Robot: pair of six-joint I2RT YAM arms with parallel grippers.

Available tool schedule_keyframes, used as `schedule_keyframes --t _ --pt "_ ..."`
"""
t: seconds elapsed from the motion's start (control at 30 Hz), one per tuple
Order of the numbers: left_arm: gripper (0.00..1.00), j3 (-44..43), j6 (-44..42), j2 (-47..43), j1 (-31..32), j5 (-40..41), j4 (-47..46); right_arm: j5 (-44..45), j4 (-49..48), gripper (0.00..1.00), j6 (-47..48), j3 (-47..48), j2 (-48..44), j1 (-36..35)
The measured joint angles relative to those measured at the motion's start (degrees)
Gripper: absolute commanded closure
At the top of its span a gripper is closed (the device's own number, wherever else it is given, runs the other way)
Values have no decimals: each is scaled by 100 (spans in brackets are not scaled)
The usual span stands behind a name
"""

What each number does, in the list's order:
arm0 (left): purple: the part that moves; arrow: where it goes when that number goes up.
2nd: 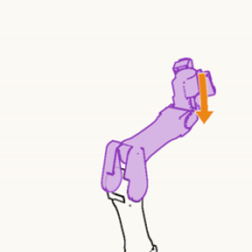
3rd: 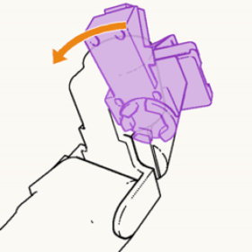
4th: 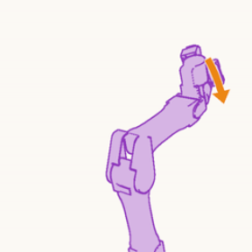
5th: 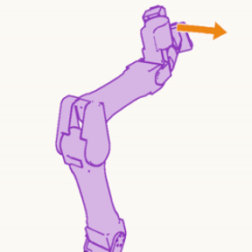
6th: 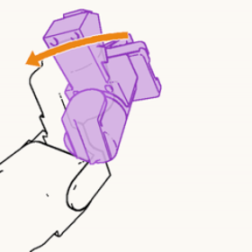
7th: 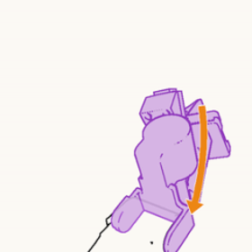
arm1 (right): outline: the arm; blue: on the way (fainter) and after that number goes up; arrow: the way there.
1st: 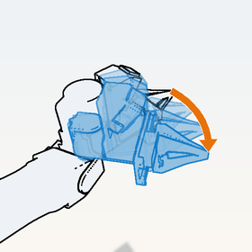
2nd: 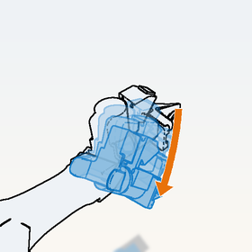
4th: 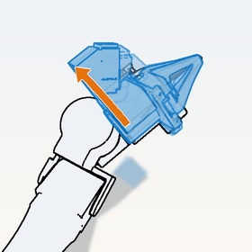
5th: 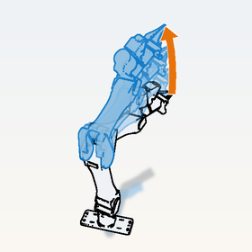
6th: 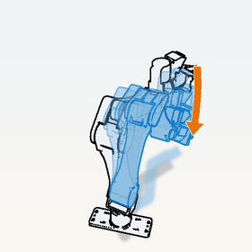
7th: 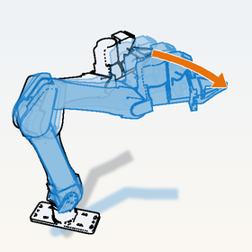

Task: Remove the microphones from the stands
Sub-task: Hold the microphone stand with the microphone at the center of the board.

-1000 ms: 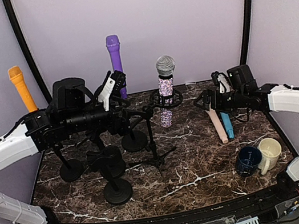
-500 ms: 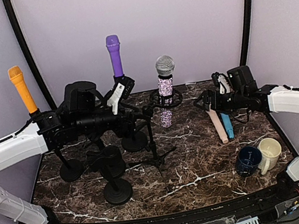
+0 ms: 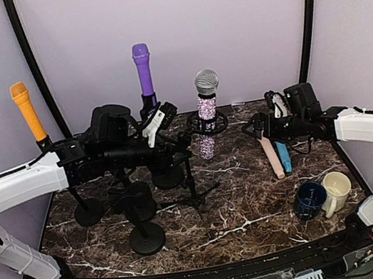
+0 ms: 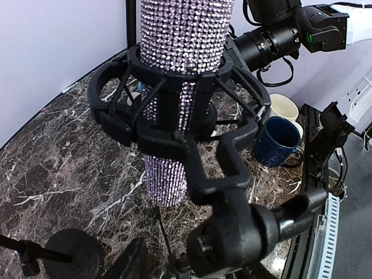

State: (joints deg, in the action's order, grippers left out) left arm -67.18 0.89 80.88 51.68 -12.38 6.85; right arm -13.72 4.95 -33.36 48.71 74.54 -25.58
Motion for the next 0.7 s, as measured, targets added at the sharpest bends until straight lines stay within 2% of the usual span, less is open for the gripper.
schedule_keyframes --t 0.2,0.6,0.7 --pt "66 0 -20 55 0 -39 -48 0 -28 2 -15 -11 0 0" --pt "96 127 -214 57 -2 -13 -409 9 -31 2 -20 -42 -42 -2" --pt "98 216 -221 39 -2 -7 -568 33 -31 2 -20 -42 -90 -4"
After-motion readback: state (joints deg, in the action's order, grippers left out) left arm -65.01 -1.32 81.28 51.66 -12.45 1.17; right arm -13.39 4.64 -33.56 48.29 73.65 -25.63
